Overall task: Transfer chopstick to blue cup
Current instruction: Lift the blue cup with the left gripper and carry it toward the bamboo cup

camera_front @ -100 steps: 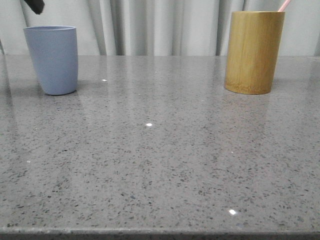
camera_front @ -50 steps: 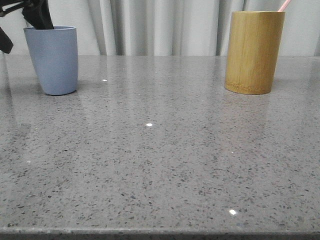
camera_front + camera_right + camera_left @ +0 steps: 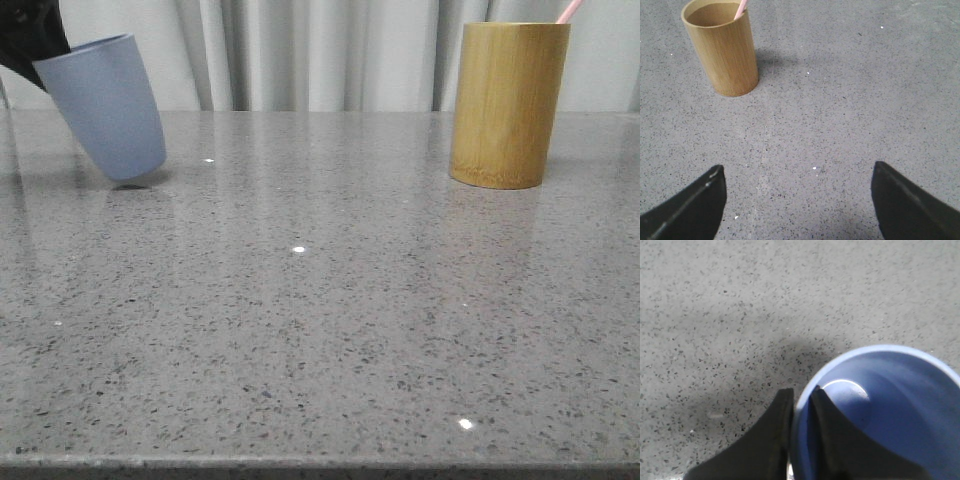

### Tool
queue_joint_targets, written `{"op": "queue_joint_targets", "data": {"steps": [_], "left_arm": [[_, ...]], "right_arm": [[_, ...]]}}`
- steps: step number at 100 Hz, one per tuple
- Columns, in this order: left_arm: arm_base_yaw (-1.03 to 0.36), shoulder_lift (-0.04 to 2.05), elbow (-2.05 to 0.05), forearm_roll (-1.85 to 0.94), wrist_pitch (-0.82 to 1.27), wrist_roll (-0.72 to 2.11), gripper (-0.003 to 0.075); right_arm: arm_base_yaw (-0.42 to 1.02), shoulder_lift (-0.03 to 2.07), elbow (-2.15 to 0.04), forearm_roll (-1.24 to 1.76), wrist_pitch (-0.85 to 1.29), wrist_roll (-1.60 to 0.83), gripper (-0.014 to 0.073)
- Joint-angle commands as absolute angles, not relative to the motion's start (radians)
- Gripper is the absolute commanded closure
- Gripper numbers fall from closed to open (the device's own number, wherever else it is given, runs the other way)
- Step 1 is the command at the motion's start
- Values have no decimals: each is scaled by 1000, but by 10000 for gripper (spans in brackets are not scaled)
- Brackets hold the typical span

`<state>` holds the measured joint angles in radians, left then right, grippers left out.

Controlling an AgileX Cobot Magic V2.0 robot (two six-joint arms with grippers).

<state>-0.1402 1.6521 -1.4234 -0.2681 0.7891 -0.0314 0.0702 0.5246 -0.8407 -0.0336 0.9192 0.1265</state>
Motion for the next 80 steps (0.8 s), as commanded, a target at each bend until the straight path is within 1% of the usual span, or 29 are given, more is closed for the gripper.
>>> {"op": "queue_joint_targets", "data": {"steps": [1,15,26,56,80], "left_arm": [[-154,1611,-1497,-292,794,-20,739],[-197,1611,-1599,-292,919,15,739],[-258,1611,-1677,-263,983,14,739],[-434,1633,-1772,-189,962,11,739],[-524,1740,-1831,-150,980,11,739]], "right_arm": [[68,537,-871,-38,846,127,0],[68,537,-871,-38,846,127,0],[68,537,-871,-38,846,127,0],[68,537,-871,-38,846,127,0],[68,537,-871,-38,853,127,0]]}}
